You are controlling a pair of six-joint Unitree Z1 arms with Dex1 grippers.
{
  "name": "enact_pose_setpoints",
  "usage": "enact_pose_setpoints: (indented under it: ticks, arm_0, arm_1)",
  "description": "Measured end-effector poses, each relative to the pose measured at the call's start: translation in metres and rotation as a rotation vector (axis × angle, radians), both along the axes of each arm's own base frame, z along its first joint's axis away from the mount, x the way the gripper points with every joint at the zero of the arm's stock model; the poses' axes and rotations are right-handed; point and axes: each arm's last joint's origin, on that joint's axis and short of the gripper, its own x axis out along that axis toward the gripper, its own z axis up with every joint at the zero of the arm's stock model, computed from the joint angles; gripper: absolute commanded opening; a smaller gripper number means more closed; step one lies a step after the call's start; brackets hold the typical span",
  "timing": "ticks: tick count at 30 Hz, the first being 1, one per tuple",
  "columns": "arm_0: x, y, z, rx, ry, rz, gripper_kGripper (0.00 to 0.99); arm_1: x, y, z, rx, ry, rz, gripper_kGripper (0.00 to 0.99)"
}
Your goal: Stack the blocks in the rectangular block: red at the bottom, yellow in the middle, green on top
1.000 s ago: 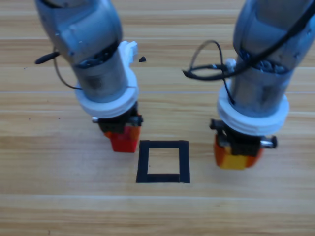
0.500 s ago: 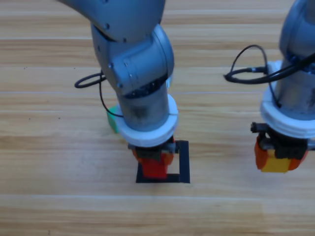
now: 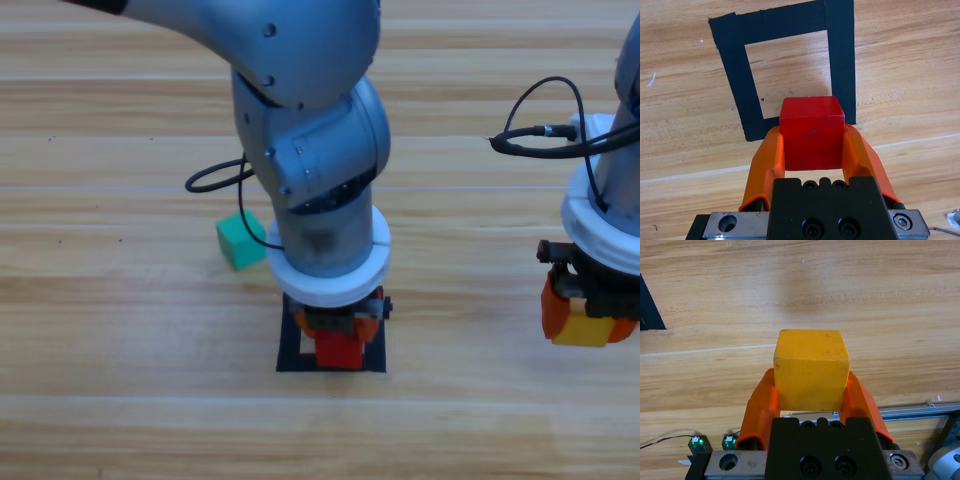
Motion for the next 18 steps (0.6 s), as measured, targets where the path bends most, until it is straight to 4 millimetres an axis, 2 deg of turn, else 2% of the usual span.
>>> enact_pose_setpoints:
  ticks: [18]
  arm_0:
    - [0.0042, -0.0051, -0.0105, 0.017, 0.000, 0.016, 0.229]
  arm_1:
    - [-0.0004, -0.0019, -0.0005, -0.002, 0.002, 0.018, 0.020]
